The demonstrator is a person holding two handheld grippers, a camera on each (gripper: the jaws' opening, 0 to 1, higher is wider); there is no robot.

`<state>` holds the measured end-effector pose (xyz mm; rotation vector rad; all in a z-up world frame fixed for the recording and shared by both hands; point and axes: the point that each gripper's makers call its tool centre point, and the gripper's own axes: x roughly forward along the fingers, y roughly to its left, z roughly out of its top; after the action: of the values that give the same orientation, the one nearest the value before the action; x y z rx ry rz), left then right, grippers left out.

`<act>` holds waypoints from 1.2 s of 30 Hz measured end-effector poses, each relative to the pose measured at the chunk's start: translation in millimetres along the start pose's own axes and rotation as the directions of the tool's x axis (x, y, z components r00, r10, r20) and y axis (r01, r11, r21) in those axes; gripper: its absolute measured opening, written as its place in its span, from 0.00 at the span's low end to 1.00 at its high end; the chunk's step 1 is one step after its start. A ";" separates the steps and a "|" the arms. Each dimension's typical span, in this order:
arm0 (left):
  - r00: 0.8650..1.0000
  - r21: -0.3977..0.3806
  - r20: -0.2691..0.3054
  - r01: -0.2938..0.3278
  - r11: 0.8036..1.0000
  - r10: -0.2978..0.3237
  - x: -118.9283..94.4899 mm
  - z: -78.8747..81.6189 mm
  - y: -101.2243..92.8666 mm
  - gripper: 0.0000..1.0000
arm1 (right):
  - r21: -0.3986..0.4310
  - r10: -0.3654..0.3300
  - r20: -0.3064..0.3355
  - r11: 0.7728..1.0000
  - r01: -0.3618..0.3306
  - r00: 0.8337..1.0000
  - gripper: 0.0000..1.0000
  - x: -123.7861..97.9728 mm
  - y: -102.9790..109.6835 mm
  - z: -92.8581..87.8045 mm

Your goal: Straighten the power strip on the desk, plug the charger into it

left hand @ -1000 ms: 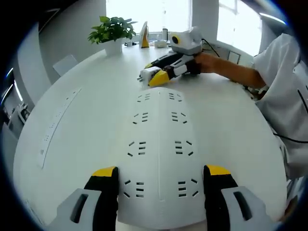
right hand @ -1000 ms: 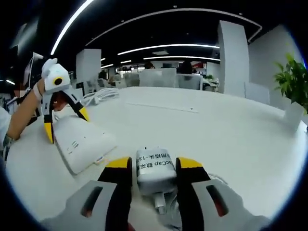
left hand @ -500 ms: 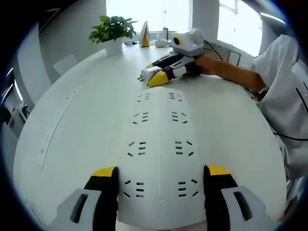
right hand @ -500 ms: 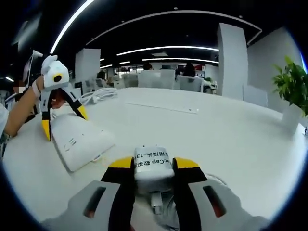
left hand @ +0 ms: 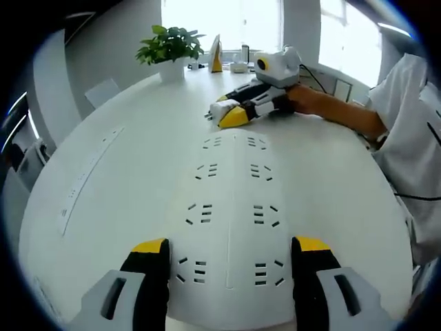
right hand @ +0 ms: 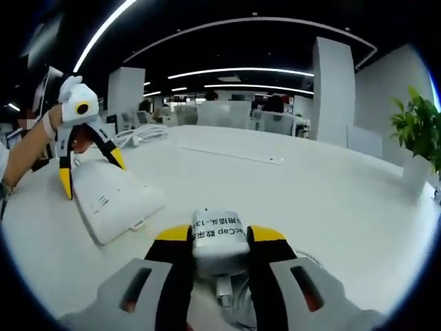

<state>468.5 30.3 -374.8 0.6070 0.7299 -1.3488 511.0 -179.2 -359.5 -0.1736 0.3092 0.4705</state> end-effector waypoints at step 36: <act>0.982 -0.121 0.094 -0.155 0.981 0.166 -3.3 2.4 -17.9 0.72 | 0.068 0.002 0.056 0.998 -0.006 0.998 0.29 -18.7 -12.6 24.9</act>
<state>450.8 28.2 -370.3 0.4911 0.6541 -1.1723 507.4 -192.2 -328.7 -0.0930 0.2707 0.4671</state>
